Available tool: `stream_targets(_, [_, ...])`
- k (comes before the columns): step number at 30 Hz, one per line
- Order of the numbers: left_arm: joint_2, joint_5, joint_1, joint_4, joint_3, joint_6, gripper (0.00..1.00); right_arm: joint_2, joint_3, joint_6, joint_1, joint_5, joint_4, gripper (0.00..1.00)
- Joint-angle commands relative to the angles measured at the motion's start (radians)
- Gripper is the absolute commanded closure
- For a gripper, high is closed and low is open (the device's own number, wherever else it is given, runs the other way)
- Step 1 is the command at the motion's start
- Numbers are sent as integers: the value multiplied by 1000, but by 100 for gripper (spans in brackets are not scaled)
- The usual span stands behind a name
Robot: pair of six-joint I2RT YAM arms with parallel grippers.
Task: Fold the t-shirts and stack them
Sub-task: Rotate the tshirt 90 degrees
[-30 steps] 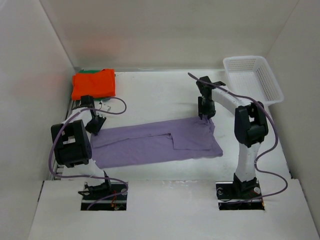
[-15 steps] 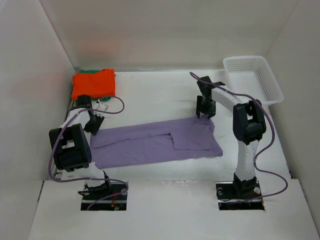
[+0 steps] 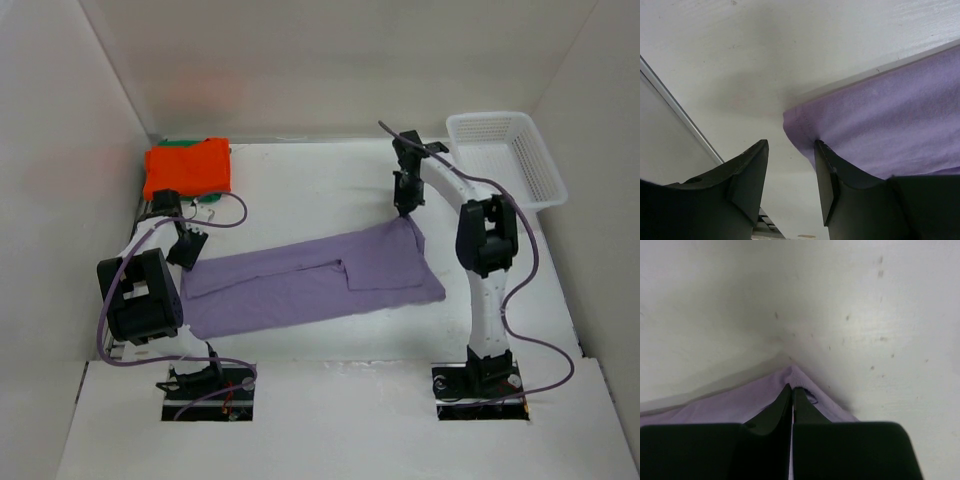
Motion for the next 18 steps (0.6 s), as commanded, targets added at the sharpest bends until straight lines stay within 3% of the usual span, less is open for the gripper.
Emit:
stream_targets(1, [-47,1,13,-21,44,0,59,81,217,-10,-2,64,16,100])
stream_targets(7, [-44,21,-10,-108,87,-23,54,406,882,-34,24,82,-8,100])
stream_targets(8, [-40,27,-17,-121,95,-30,53,450,962,-30,36,79,19,99])
stream_targets(9, [-35,32,-26,-131,102,-39,52,472,988,-24,47,72,67,89])
stream_targets(11, [-18,33,-49,-154,121,-56,51,446,921,-25,73,43,192,57])
stream_targets(13, [-10,33,-72,-167,138,-71,49,372,806,-33,91,41,271,40])
stream_targets(18, [-6,33,-109,-145,141,-85,46,31,357,33,90,195,386,32])
